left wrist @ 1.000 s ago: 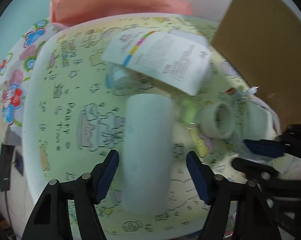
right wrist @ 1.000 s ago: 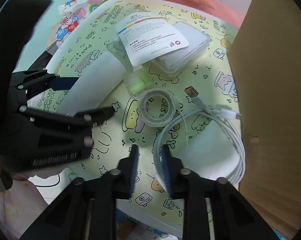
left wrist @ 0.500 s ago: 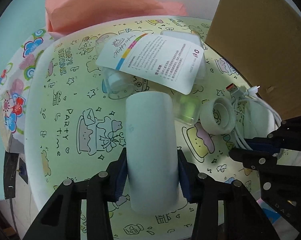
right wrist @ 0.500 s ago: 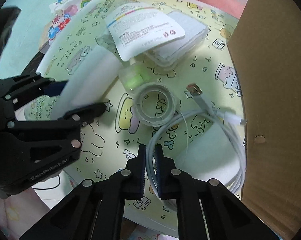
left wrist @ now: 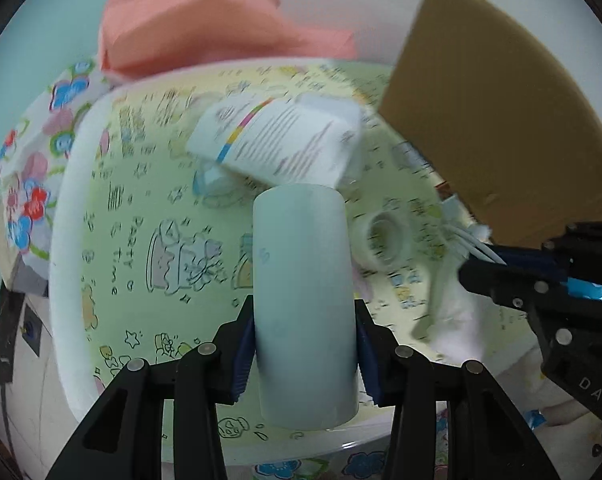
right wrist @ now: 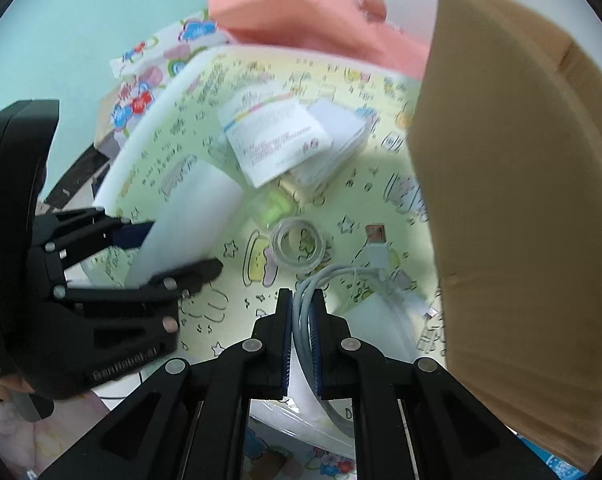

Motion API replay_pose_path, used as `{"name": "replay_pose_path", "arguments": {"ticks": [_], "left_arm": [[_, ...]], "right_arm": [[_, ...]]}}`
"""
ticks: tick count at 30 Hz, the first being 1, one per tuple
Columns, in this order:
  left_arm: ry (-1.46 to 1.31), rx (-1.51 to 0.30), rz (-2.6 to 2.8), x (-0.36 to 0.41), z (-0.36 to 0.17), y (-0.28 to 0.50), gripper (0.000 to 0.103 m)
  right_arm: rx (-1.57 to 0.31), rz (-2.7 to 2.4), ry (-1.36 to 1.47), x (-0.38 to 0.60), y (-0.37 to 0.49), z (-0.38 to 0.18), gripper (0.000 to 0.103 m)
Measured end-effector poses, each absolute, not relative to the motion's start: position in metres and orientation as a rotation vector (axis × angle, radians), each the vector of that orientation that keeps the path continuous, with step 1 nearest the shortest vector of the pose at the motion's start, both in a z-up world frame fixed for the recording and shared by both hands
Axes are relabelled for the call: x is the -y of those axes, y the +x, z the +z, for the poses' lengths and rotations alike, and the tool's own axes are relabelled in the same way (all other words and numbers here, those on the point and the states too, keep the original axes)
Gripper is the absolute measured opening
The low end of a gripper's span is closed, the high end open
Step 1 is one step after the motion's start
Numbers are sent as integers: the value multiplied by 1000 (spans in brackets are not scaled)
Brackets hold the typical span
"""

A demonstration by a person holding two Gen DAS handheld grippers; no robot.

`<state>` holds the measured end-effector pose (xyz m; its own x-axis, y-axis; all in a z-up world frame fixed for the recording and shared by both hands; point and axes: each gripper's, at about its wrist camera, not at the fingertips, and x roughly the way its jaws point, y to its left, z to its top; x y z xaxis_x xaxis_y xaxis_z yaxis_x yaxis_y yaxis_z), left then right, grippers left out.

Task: Organize objects
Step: 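Lift the white tube with the left tool while the right tool carries the cable toward the box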

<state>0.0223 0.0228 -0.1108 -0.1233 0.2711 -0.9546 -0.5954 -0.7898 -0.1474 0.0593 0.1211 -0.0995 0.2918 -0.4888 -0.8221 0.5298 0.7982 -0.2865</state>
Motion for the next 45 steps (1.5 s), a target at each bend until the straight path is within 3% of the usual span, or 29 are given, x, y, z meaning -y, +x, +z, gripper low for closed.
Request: {"name": "replay_pose_path", "arguments": {"ticks": [18,45], "left_arm": [[-1480,-368,1929,-37,-42,46,45],[-1216,-542,1943,-103,92,45,46]], "right_arm": [[-1030,-680,0,-159,45,-52,11],[-978,-890,-86,-194,7,87,10]]}}
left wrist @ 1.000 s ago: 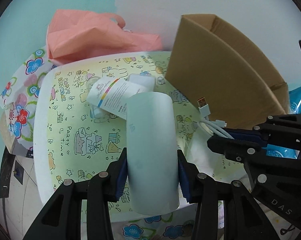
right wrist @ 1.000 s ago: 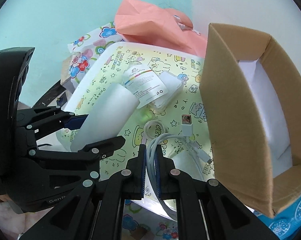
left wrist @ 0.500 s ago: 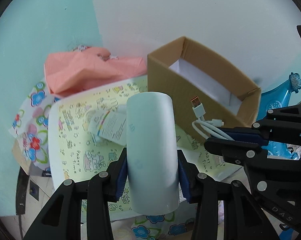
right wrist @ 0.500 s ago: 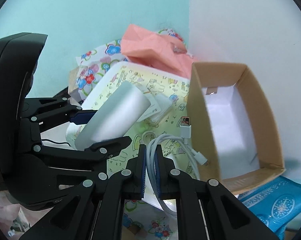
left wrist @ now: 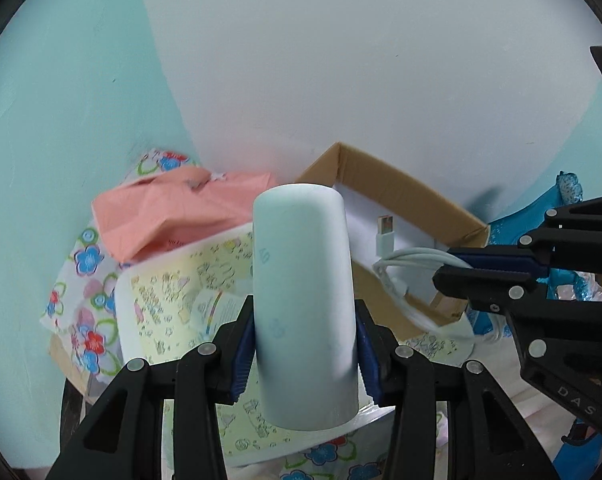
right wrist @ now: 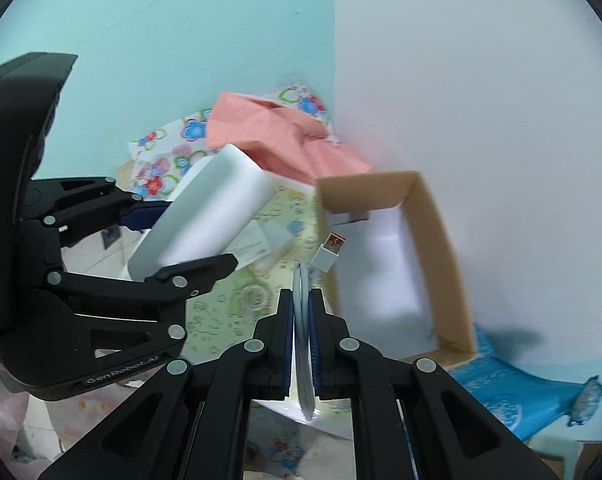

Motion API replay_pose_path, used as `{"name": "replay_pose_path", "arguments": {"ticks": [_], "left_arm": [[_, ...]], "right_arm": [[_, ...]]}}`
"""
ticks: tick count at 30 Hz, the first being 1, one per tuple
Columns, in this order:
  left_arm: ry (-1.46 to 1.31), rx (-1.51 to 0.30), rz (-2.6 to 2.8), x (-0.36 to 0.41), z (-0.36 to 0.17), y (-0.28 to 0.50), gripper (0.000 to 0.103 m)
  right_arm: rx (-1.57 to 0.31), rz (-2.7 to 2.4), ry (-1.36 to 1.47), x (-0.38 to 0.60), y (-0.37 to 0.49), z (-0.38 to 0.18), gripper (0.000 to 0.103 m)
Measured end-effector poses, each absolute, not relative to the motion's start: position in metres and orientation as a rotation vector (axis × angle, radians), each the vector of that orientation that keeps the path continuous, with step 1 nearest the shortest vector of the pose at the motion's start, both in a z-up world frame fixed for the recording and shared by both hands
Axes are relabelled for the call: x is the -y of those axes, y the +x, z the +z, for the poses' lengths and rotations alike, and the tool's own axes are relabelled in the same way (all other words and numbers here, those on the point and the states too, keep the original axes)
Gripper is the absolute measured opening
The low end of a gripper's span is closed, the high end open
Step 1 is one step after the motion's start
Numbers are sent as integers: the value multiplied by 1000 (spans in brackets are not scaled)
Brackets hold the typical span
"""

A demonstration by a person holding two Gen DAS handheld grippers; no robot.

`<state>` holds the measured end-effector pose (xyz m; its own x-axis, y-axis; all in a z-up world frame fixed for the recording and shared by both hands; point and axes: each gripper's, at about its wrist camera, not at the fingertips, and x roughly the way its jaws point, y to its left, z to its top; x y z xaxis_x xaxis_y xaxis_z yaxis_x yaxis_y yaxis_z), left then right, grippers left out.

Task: Organize objects
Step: 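Lift the white tube with the left tool while the right tool carries the cable toward the box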

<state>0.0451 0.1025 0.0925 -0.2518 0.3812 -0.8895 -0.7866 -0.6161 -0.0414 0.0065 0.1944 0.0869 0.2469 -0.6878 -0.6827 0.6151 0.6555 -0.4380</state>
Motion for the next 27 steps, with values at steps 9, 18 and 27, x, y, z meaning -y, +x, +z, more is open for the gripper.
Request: {"name": "replay_pose_path", "arguments": {"ticks": [9,18,27], "left_arm": [[-1181,-550,1905,-142,86,36,46],[-1166,-546,1883,-178,75,16,46],[-1150,-577,1858,-200,48,6,46]], "right_arm": [[-1044,-990,-84,-159,-11,90,10],[-1070,-1025,-42,-106,-24,96,10],[-1091,-1032,-9,-83,-28,85,10]]}}
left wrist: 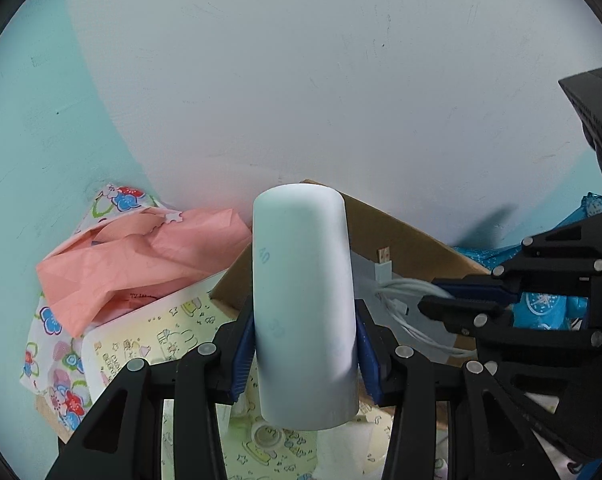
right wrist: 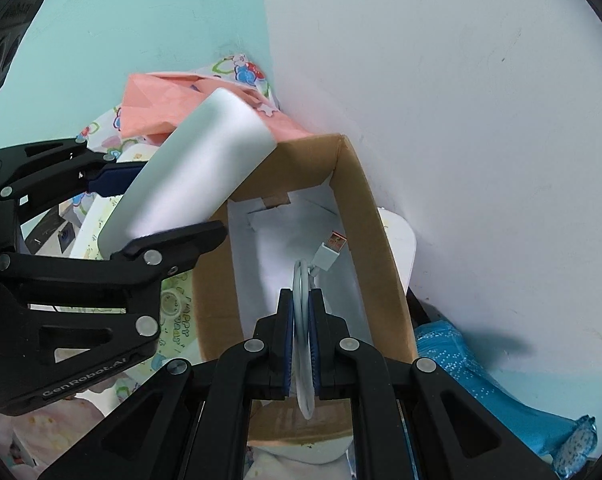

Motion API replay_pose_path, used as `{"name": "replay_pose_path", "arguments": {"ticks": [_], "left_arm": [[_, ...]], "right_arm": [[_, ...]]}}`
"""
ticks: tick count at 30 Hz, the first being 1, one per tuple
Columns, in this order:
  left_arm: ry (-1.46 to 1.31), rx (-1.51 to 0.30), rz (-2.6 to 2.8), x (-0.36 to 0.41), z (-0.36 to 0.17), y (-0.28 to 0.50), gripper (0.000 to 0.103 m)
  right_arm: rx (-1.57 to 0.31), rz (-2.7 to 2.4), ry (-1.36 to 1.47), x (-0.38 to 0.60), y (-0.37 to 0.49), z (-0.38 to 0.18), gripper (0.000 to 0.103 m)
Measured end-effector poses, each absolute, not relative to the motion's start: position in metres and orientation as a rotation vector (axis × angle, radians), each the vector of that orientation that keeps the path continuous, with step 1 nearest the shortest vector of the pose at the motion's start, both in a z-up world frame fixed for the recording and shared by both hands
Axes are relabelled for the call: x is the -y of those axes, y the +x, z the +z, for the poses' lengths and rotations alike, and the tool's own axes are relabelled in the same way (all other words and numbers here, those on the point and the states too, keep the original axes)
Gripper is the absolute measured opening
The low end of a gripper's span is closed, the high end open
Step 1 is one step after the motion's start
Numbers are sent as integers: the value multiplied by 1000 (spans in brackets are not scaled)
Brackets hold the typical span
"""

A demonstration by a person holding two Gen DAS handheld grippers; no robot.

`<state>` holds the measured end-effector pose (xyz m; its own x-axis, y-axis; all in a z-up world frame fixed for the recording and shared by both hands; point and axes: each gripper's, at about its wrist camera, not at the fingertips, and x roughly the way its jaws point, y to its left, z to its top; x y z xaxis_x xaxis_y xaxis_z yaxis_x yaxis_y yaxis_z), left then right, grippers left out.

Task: Organize objects
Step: 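Lift the white tube with the left tool while the right tool carries the cable toward the box, then open the left tool to drop the tube into the box while the right tool releases the cable there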

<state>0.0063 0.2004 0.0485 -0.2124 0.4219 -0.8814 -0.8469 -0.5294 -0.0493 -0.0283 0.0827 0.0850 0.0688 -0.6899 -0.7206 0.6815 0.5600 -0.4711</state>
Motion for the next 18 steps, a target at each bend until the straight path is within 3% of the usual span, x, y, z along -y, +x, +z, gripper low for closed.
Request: {"name": "replay_pose_path", "arguments": {"ticks": [7,12,17,18], "left_arm": [[-1139,-602,1804,-211,31,6,46],[-1155,-466,1728,-217,30,-3,46],[-1161,-518,1718,-230,18,-1,47],[-1155,-531,1727,-230,17,0,54]], "right_arm": [[-1098,-1042,56,-67,-38,82,10],[-1098,-1057,88,-59,-47,82,10],[-1108,-1076,95,-59,-58,86,10],[-1109,-1076,97,-59,-60,87,10]]}}
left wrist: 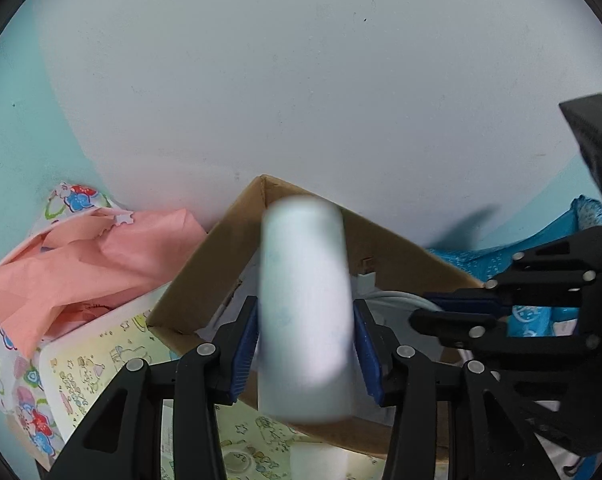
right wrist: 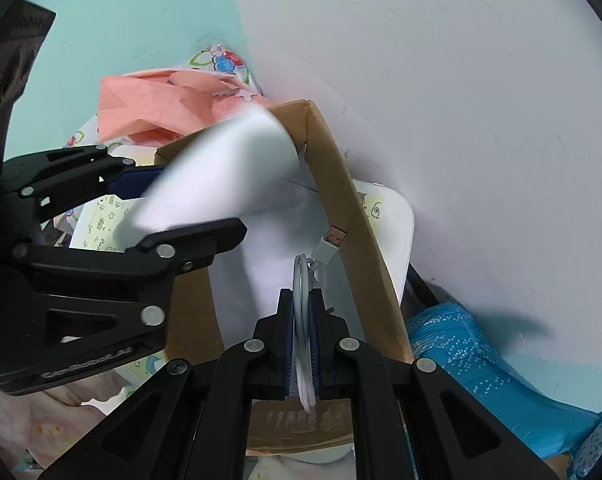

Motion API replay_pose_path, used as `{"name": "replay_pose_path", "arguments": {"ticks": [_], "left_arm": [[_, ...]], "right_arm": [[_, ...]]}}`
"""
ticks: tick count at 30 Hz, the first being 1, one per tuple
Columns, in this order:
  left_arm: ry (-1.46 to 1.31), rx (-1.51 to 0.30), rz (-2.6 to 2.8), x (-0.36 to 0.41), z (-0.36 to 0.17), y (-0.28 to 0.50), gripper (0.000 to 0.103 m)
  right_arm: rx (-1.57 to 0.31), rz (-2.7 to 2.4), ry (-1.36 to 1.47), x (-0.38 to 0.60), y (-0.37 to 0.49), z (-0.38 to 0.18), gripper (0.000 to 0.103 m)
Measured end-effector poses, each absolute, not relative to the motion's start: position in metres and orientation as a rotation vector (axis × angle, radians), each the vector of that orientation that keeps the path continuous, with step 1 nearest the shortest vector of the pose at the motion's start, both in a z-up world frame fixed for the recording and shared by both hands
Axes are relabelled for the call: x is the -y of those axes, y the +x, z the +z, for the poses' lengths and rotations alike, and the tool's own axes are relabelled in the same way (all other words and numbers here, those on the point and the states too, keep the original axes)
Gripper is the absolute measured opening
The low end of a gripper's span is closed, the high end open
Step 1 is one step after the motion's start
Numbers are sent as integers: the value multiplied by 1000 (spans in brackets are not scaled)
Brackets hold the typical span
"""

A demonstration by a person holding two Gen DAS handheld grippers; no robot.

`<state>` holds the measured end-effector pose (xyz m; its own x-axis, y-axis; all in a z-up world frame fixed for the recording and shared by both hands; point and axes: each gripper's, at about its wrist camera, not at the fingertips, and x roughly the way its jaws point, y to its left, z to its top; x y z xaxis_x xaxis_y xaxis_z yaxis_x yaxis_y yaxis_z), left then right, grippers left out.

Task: Organize objects
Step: 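Open the left tool to drop the tube into the box while the right tool releases the cable there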

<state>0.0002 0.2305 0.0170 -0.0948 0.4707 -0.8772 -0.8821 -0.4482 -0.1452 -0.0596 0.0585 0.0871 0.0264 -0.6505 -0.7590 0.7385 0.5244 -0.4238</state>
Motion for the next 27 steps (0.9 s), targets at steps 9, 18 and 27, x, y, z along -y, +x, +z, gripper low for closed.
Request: {"name": "replay_pose_path", "arguments": {"ticks": [9,18,27], "left_arm": [[-1200,-597,1804,-217,16,-8,92],[-1239,-683,1880,-206,19,-5,93],[-1213,-693,1905,-194,28,0,93]], "right_arm": [[-1144,-1088,94,-45,-50,78,10],[-1210,-1185,40,-40,-51,69,59],[-1222,-1247,-14,-58,-45,74,74]]}}
